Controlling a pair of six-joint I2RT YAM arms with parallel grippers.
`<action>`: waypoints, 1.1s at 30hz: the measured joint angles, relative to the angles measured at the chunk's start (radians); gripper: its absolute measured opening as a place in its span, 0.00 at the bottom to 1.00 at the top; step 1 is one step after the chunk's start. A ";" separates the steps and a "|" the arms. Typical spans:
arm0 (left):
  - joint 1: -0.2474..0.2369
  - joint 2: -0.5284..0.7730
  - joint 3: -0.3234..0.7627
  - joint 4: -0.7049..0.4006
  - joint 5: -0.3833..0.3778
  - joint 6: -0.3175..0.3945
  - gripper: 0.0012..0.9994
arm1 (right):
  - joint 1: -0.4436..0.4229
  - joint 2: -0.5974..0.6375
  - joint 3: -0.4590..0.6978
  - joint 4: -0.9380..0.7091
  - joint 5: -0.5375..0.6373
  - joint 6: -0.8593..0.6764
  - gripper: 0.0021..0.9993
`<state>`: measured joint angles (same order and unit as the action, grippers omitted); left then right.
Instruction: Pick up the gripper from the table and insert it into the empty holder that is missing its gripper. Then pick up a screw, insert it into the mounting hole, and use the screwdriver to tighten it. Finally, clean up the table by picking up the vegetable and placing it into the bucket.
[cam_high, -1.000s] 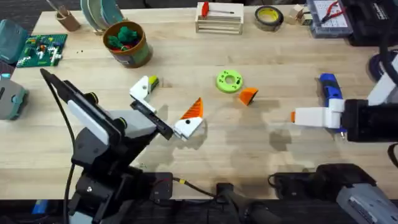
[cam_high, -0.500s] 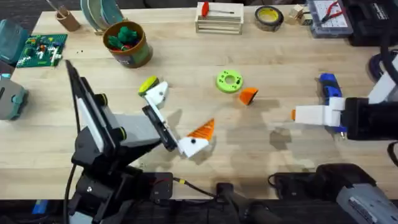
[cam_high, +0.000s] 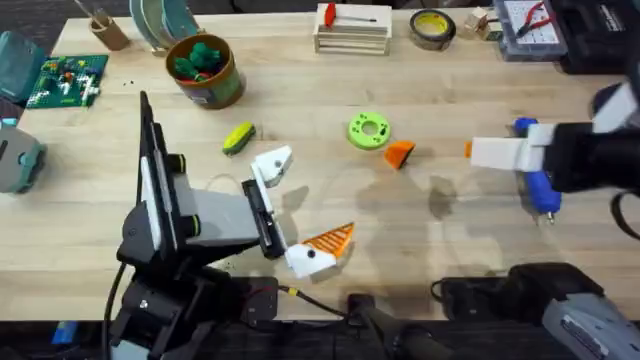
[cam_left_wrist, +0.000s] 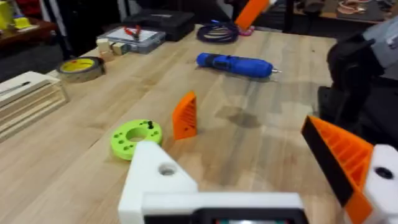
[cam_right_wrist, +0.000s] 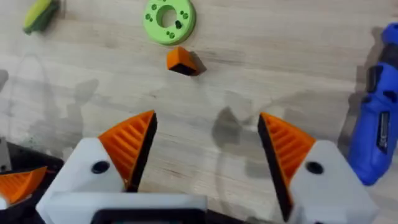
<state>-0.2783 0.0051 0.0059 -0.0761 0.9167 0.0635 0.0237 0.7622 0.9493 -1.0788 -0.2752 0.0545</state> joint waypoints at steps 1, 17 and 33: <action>0.000 0.000 0.000 -0.001 0.007 0.000 0.99 | 0.010 0.017 0.000 0.009 0.000 -0.016 0.99; 0.000 0.000 0.000 -0.007 0.038 0.000 0.99 | 0.290 0.372 0.000 0.139 0.130 -0.117 0.99; 0.000 0.000 0.000 -0.007 0.038 0.000 0.99 | 0.417 0.461 -0.079 0.395 0.208 -0.111 0.99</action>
<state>-0.2783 0.0051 0.0063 -0.0834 0.9543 0.0635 0.4404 1.2232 0.8703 -0.6837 -0.0670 -0.0563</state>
